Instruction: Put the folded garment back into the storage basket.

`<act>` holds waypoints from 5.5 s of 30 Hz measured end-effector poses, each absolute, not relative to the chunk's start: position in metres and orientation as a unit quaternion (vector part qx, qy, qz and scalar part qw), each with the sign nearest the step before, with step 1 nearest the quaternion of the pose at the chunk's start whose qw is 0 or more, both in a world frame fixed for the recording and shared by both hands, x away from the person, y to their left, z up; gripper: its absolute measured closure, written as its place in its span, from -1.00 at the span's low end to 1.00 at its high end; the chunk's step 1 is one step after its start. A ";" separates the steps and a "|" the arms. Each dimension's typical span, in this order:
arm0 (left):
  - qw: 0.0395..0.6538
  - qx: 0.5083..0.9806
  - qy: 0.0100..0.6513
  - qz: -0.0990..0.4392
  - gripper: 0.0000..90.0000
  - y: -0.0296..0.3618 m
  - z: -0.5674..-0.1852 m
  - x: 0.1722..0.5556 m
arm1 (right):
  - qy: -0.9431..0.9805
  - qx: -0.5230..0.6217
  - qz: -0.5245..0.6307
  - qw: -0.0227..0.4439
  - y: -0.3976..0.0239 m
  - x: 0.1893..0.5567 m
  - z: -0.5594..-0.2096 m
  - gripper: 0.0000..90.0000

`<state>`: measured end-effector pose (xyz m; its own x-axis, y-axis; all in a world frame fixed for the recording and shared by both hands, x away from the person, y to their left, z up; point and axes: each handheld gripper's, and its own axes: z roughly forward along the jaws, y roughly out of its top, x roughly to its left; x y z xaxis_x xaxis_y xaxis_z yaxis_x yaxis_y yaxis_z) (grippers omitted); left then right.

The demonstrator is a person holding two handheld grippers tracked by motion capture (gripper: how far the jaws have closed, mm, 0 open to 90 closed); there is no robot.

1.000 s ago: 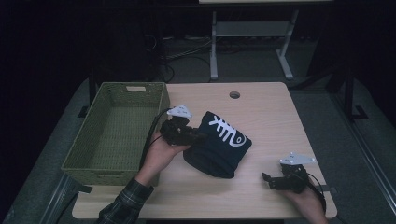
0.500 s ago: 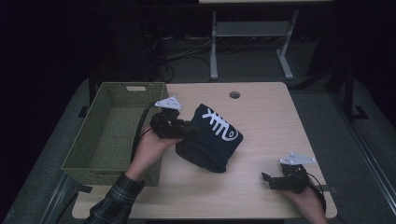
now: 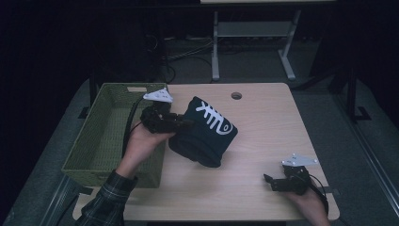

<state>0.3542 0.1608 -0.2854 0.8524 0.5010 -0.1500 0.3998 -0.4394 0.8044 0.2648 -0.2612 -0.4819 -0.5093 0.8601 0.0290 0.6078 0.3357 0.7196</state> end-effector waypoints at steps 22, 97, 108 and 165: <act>0.466 0.837 0.277 0.074 0.57 0.204 -0.254 0.356 | 0.797 0.461 0.346 0.182 -0.261 0.265 -0.482 -0.75; 0.429 0.799 0.410 0.095 0.57 0.372 -0.240 0.335 | 0.793 0.466 0.346 0.184 -0.262 0.265 -0.482 -0.72; 0.447 0.778 0.433 0.088 0.57 0.389 -0.258 0.330 | 0.794 0.465 0.346 0.184 -0.262 0.265 -0.482 -0.72; 0.295 0.795 0.518 0.108 0.17 0.405 -0.351 0.366 | 0.793 0.466 0.345 0.184 -0.262 0.265 -0.482 -0.72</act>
